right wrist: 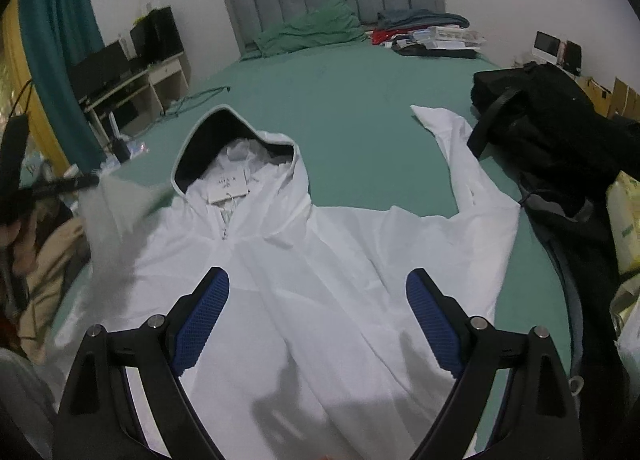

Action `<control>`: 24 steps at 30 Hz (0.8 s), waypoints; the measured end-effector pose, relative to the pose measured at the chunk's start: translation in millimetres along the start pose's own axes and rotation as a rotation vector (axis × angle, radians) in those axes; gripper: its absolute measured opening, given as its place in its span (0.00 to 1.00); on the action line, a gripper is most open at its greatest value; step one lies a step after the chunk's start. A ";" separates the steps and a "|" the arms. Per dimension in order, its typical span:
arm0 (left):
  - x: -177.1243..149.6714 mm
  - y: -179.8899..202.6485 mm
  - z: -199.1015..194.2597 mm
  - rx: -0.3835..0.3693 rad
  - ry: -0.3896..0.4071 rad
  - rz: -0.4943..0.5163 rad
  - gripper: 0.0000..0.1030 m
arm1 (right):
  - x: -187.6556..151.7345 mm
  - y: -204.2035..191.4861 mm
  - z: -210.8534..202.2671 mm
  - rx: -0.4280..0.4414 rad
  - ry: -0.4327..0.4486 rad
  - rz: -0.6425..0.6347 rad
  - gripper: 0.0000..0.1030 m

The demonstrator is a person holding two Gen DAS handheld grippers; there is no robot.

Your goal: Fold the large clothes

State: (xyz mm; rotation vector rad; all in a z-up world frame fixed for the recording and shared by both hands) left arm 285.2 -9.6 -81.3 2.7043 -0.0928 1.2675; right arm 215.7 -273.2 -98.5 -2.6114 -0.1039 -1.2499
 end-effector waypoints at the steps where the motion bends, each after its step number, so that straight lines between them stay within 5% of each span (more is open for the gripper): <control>1: -8.1 10.3 -4.2 -0.015 -0.018 0.004 0.02 | 1.4 1.4 -3.4 0.002 0.004 0.006 0.87; 7: -98.8 41.9 -4.1 -0.066 -0.275 -0.016 0.05 | 3.6 5.8 -16.9 0.013 0.005 0.019 0.87; 9: -116.4 35.8 -1.9 -0.042 -0.323 -0.025 0.27 | 2.6 6.6 -18.1 0.019 -0.003 0.026 0.87; 10: -119.1 31.2 -1.7 -0.029 -0.328 -0.043 0.46 | 2.4 6.4 -18.4 0.025 -0.007 0.031 0.87; 11: -118.4 27.5 -2.0 -0.022 -0.326 -0.064 0.50 | 2.3 6.0 -19.2 0.029 -0.006 0.032 0.87; 17: -74.6 24.2 14.7 0.032 -0.264 -0.088 0.51 | -0.5 9.1 -19.7 0.028 -0.013 0.033 0.87; 20: -56.2 22.1 45.5 0.120 -0.220 -0.089 0.51 | -4.2 13.3 -14.9 0.014 -0.029 0.031 0.87; 24: -58.7 17.5 87.9 0.172 -0.203 -0.178 0.51 | -8.2 21.3 -9.5 -0.010 -0.044 0.030 0.87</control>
Point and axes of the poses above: each gripper's, at about its wrist camera, not at the fingertips, and z roughly the way its jaws point, y to its right, x to its top, the point moved 10 cm from there along z, roughly the way its jaws point, and after that the axes turned 10 degrees about y, right-handed, at the moved point
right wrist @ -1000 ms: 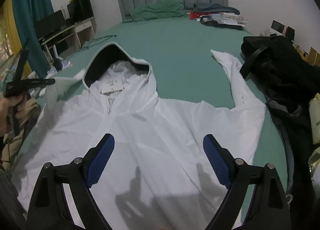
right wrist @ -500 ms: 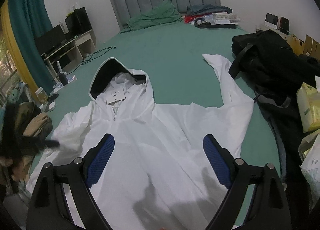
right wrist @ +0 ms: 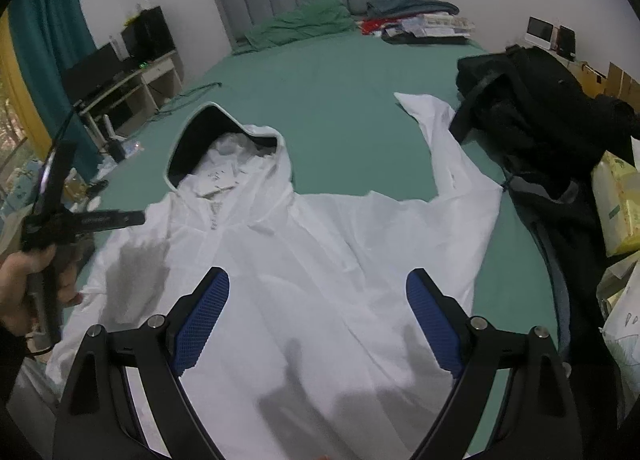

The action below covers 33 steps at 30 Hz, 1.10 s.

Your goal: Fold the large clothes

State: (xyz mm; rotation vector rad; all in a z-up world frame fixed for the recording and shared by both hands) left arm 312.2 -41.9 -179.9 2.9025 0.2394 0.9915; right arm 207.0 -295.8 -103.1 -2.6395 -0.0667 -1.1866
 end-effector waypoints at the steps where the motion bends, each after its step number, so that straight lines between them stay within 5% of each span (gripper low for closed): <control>1: -1.8 1.0 9.5 0.012 -0.004 0.000 0.51 | -0.1 1.7 1.2 -0.001 0.001 0.002 0.87; 8: -9.7 -19.6 52.0 0.096 -0.002 -0.022 0.50 | -11.9 8.9 22.7 -0.025 -0.055 0.003 0.87; 9: -6.8 -23.6 50.5 0.084 0.016 -0.034 0.46 | -13.1 8.3 25.0 -0.025 -0.061 0.002 0.87; 11: -2.4 -25.2 50.3 0.062 0.026 -0.033 0.16 | -15.2 6.2 29.2 -0.023 -0.069 -0.002 0.87; 12: -0.1 -26.8 48.4 0.051 0.033 -0.032 0.12 | -16.0 5.7 30.1 -0.023 -0.071 -0.004 0.87; 20: 30.2 -22.5 1.9 -0.006 0.172 -0.035 0.04 | -20.9 4.6 29.0 -0.028 -0.073 -0.009 0.87; 28: 54.4 90.8 -60.2 -0.231 0.275 0.133 0.04 | -7.5 30.6 7.9 -0.056 -0.019 0.062 0.87; 33: 13.4 174.8 -77.2 -0.431 0.195 0.285 0.05 | 1.1 52.3 -8.6 -0.082 0.016 0.108 0.87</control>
Point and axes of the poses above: each gripper's, at about its wrist camera, not at the fingertips, and z roughly the way its jaws point, y to its right, x to its top, the point moved 10 cm from there along z, roughly the way its jaws point, and after that the axes turned 10 degrees about y, right-handed, at the moved point
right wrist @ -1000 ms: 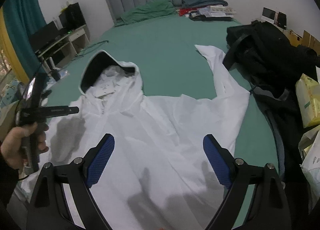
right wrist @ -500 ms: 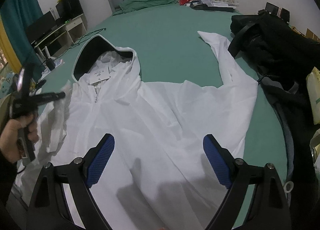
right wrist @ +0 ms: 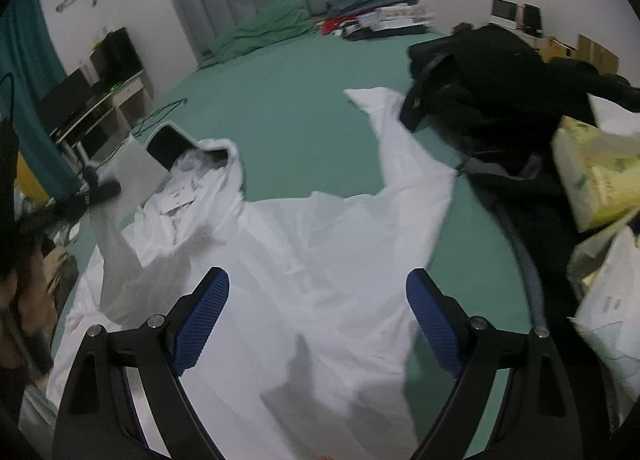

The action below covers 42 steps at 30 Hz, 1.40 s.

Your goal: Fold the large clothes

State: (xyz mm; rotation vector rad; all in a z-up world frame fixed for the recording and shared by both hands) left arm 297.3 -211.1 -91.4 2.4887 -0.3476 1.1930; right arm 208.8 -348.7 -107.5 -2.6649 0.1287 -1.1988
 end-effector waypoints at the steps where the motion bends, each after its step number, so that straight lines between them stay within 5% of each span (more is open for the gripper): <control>1: -8.3 13.5 4.2 -0.038 -0.029 0.016 0.05 | 1.4 4.7 -1.5 -0.004 0.001 0.012 0.87; 3: -31.9 32.6 13.4 -0.083 -0.118 0.060 0.10 | 4.2 13.0 -4.5 -0.010 0.005 0.039 0.87; 5: -46.0 35.6 12.3 -0.089 -0.150 0.067 0.52 | 6.5 21.2 -5.2 -0.023 0.008 0.068 0.87; 6: -50.5 31.9 7.6 -0.095 -0.152 0.055 0.55 | 6.8 23.3 -5.1 -0.025 0.008 0.075 0.87; 11: -67.1 -31.3 -31.5 -0.011 -0.153 -0.021 0.55 | -0.4 20.0 5.9 -0.034 -0.020 0.077 0.87; 20: -104.4 -238.4 -103.7 0.364 -0.081 -0.064 0.55 | -42.7 -30.8 57.9 -0.024 -0.122 -0.107 0.87; 24: -120.7 -291.5 -107.2 0.416 -0.071 -0.120 0.55 | -51.9 -46.5 75.8 -0.032 -0.132 -0.159 0.85; 27: -132.7 -308.5 -91.8 0.446 -0.131 -0.112 0.55 | -57.2 -58.5 87.3 -0.045 -0.134 -0.212 0.72; 31: -145.5 -328.2 -79.5 0.497 -0.189 -0.100 0.55 | -76.8 -62.4 101.2 -0.092 -0.174 -0.292 0.69; 37: -137.3 -340.8 -90.7 0.569 -0.155 -0.127 0.55 | -64.2 -55.9 92.0 -0.126 -0.149 -0.326 0.69; 42: -107.1 -338.7 -105.3 0.540 -0.034 -0.171 0.55 | -25.7 -25.3 83.5 -0.175 -0.101 -0.316 0.70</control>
Point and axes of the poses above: each gripper's, at about its wrist camera, not at the fingertips, and z roughly the way its jaws point, y to its right, x to its top, the point moved 10 cm from there along z, roughly the way its jaws point, and after that the axes turned 10 degrees about y, right-handed, at the moved point
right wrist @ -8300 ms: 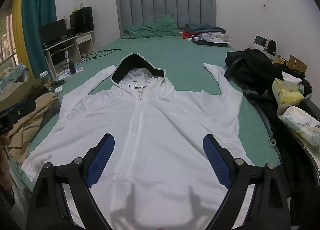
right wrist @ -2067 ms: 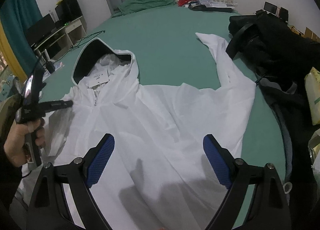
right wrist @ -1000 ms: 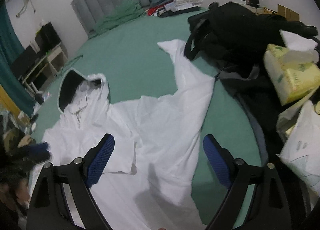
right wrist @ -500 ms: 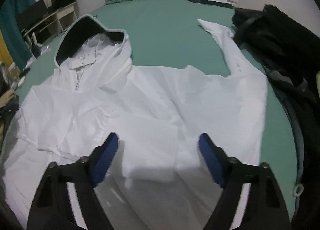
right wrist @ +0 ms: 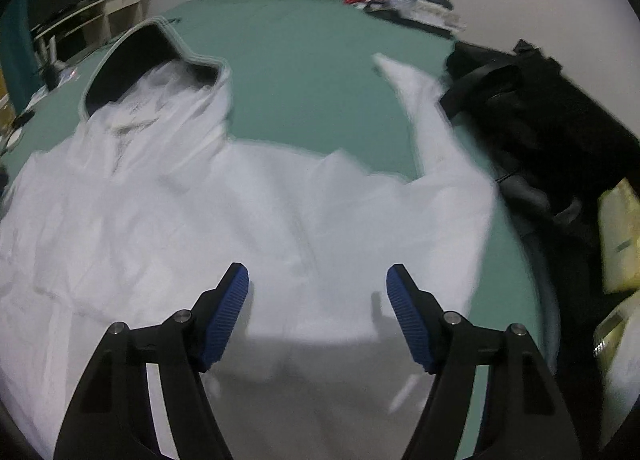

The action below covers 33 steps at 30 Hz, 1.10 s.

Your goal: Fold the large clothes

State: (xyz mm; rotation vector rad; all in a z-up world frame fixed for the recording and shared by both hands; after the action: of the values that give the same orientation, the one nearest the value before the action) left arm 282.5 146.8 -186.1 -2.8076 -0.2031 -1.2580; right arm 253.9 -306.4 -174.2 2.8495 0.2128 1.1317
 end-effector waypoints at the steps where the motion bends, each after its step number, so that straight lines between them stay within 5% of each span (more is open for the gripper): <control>1: 4.0 0.9 -2.7 -0.003 0.019 -0.002 0.55 | 7.6 13.3 1.5 -0.014 0.006 0.009 0.70; 11: 20.3 -6.8 0.8 0.032 0.101 -0.020 0.55 | 87.4 127.9 73.3 -0.091 -0.005 0.043 0.70; 19: 23.8 -7.8 7.8 0.049 0.123 0.018 0.55 | 61.5 146.7 141.5 -0.063 -0.176 0.061 0.69; 20: 22.8 -6.1 9.1 0.046 0.120 0.026 0.55 | 60.7 146.9 142.3 -0.039 -0.163 0.084 0.66; 21: 21.5 -4.7 9.6 0.043 0.120 0.033 0.55 | 60.5 145.9 141.9 -0.004 -0.154 0.109 0.49; 22: 20.5 -3.3 10.3 0.042 0.118 0.040 0.55 | 60.9 143.7 139.6 0.025 -0.149 0.118 0.17; 23: 19.3 -1.8 10.6 0.039 0.115 0.043 0.55 | 61.9 141.5 135.6 0.034 -0.149 0.106 0.02; 33: 37.0 -0.2 -14.8 -0.003 0.176 0.007 0.55 | 119.4 107.4 13.3 -0.062 0.038 -0.001 0.03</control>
State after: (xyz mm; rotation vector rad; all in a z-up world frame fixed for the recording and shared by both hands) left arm 295.9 149.0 -148.7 -2.6773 -0.1820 -1.4942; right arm 360.0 -394.4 -90.8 2.7759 0.1777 1.1725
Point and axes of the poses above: each gripper's, at about its wrist camera, not at the fingertips, and z roughly the way its jaws point, y to its right, x to its top, the point moved 10 cm from there along z, roughly the way its jaws point, and after that the axes turned 10 degrees about y, right-handed, at the moved point
